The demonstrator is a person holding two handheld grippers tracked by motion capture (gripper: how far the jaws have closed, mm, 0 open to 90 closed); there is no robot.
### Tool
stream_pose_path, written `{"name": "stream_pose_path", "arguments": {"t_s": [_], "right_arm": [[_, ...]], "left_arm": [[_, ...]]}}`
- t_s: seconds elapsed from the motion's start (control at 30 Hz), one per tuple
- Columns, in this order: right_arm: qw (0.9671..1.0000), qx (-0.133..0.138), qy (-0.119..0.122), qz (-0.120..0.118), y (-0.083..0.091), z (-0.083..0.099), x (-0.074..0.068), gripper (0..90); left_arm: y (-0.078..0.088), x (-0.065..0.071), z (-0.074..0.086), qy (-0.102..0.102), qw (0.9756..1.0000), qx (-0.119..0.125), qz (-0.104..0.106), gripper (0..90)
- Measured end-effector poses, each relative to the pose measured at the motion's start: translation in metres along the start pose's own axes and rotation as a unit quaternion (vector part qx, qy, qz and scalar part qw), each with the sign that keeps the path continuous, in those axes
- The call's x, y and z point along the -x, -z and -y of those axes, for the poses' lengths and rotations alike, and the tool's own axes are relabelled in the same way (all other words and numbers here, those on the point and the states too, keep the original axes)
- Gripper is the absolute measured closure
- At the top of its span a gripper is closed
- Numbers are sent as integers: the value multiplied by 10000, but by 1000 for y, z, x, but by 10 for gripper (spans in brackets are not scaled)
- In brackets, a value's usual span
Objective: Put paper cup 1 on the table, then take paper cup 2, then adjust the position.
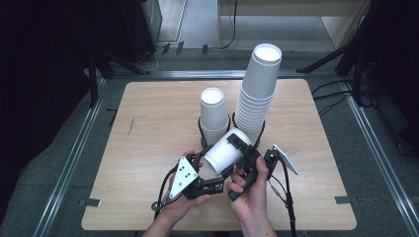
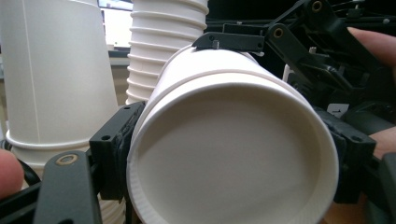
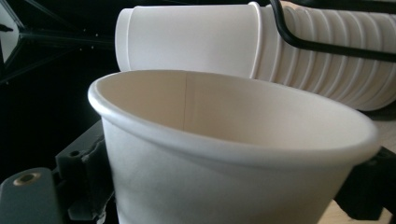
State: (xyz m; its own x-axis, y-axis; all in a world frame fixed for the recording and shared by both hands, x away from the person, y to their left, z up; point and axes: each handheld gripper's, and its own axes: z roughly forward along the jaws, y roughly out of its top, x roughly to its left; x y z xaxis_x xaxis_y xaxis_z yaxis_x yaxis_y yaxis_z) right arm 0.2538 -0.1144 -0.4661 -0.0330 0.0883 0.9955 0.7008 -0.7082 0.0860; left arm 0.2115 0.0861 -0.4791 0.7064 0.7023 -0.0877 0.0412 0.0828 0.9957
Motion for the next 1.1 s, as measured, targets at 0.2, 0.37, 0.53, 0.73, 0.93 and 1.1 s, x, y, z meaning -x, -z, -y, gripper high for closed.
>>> {"name": "stream_pose_path", "arguments": {"t_s": [0.2,0.37,0.53,0.73,0.93,1.1], "right_arm": [[9993,165,340,-75,3,0,-3,132],[9954,283,916,-51,7,-2,-10,133],[9872,469,1524,74,10,-4,-15,133],[9528,857,2879,434,16,-1,-24,133],[9024,1113,4114,640,20,7,-38,132],[8755,1229,4592,873,22,9,-41,131]], "left_arm": [[0,-2,-2,177,9994,-293,75,185],[-1,-6,-6,333,9969,-689,182,87],[1,-8,-9,495,9953,-768,336,87],[3,-13,-10,553,9939,-920,262,76],[4,-15,-12,520,9940,-935,211,76],[4,-14,-13,513,9941,-935,215,76]]}}
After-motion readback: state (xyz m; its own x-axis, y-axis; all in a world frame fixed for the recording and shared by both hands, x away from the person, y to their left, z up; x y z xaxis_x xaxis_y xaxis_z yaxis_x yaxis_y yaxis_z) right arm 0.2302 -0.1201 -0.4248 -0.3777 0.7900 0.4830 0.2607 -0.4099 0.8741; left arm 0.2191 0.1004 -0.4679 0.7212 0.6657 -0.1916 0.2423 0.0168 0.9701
